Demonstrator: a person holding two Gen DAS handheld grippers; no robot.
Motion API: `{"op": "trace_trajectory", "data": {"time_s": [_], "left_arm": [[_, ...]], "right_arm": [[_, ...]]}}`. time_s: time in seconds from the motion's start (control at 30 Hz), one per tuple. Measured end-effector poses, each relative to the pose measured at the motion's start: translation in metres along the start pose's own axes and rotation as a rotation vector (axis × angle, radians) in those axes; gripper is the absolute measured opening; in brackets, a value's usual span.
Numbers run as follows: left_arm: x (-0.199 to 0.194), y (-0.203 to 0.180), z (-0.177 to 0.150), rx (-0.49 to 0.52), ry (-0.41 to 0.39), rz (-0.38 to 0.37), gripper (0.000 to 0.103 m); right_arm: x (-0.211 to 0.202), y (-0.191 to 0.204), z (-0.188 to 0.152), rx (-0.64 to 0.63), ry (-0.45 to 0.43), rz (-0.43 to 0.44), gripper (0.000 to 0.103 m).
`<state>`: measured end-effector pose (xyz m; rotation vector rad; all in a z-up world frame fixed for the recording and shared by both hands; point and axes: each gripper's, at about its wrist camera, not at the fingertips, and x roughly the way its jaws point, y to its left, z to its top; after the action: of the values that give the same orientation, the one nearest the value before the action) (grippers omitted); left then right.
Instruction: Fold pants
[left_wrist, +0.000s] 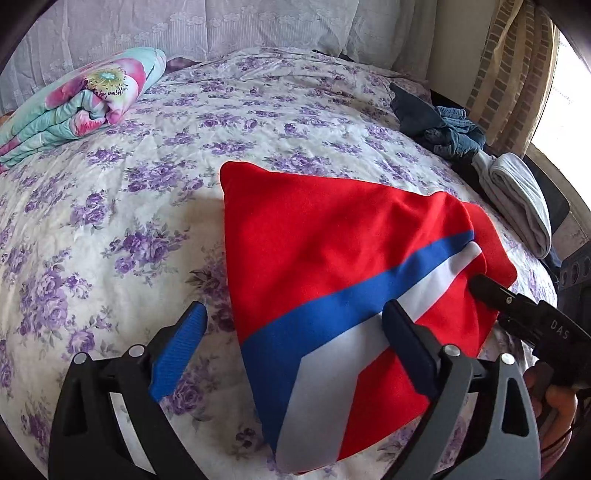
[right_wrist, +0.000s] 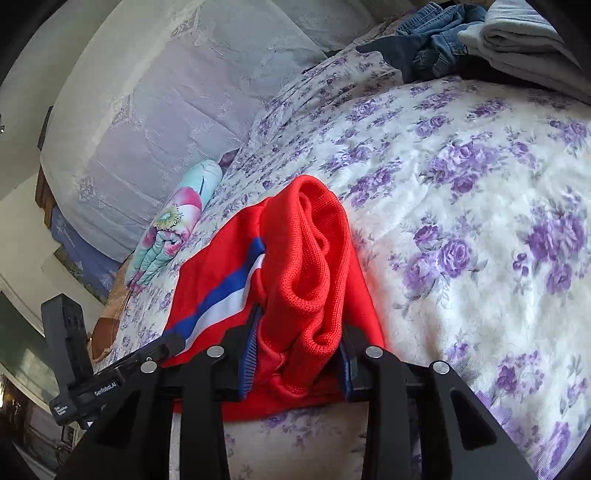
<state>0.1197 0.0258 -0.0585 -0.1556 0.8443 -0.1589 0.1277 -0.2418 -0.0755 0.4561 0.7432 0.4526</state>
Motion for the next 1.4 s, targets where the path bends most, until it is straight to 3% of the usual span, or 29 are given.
{"op": "trace_trajectory", "data": {"time_s": [0.1,0.2,0.33,0.43,0.5,0.57,0.6,0.67,0.73,0.77,0.8,0.93,1.03,1.1,1.13,1.23,1.27,1.3,1.4], "left_arm": [[-0.016,0.010,0.001,-0.002,-0.023,0.000,0.093],[-0.037,0.023,-0.003,-0.014,-0.075,0.019,0.093],[-0.051,0.023,-0.011,0.000,-0.117,-0.063,0.093],[-0.050,0.004,-0.019,0.071,-0.128,-0.143,0.093],[-0.045,-0.012,-0.026,0.132,-0.118,-0.195,0.093],[-0.040,-0.023,-0.032,0.183,-0.094,-0.208,0.093],[-0.037,-0.026,-0.034,0.201,-0.078,-0.213,0.093],[-0.029,-0.031,-0.040,0.225,-0.046,-0.205,0.093],[-0.021,-0.033,-0.045,0.247,-0.019,-0.184,0.093],[-0.019,-0.034,-0.048,0.254,-0.013,-0.176,0.093],[-0.017,-0.036,-0.050,0.266,-0.007,-0.167,0.093],[-0.015,-0.037,-0.052,0.285,-0.002,-0.151,0.095],[-0.017,-0.032,-0.051,0.263,-0.012,-0.169,0.095],[-0.019,-0.029,-0.051,0.243,-0.018,-0.182,0.095],[-0.019,-0.028,-0.051,0.236,-0.019,-0.183,0.095],[-0.019,-0.027,-0.052,0.232,-0.021,-0.175,0.095],[-0.019,-0.028,-0.053,0.236,-0.021,-0.171,0.095],[-0.019,-0.028,-0.054,0.240,-0.020,-0.168,0.096],[-0.017,-0.030,-0.054,0.255,-0.010,-0.148,0.096]], "right_arm": [[-0.016,0.006,0.000,-0.046,-0.018,-0.049,0.054],[-0.041,0.013,0.005,-0.043,-0.080,-0.046,0.056],[-0.055,0.048,0.020,-0.165,-0.150,0.024,0.055],[-0.032,0.080,0.033,-0.250,-0.090,0.124,0.048],[-0.003,0.093,0.043,-0.258,0.007,0.249,0.040],[0.028,0.098,0.050,-0.243,0.106,0.303,0.037],[0.043,0.098,0.054,-0.238,0.144,0.307,0.035],[0.074,0.086,0.058,-0.216,0.193,0.190,0.032],[0.092,0.063,0.059,-0.188,0.197,0.077,0.008],[0.094,0.055,0.058,-0.173,0.195,0.069,0.000],[0.093,0.050,0.058,-0.155,0.191,0.098,0.000],[0.064,0.064,0.059,-0.178,0.138,0.033,0.003],[0.047,0.079,0.056,-0.198,0.126,0.141,0.012],[0.042,0.086,0.048,-0.207,0.142,0.186,0.027],[0.040,0.086,0.040,-0.208,0.165,0.203,0.027],[0.032,0.073,0.016,-0.247,0.201,0.185,0.021],[0.032,0.067,0.008,-0.266,0.205,0.157,0.011],[0.030,0.058,0.000,-0.261,0.207,0.131,0.009],[0.022,0.028,-0.004,-0.118,0.214,0.209,0.006]]}}
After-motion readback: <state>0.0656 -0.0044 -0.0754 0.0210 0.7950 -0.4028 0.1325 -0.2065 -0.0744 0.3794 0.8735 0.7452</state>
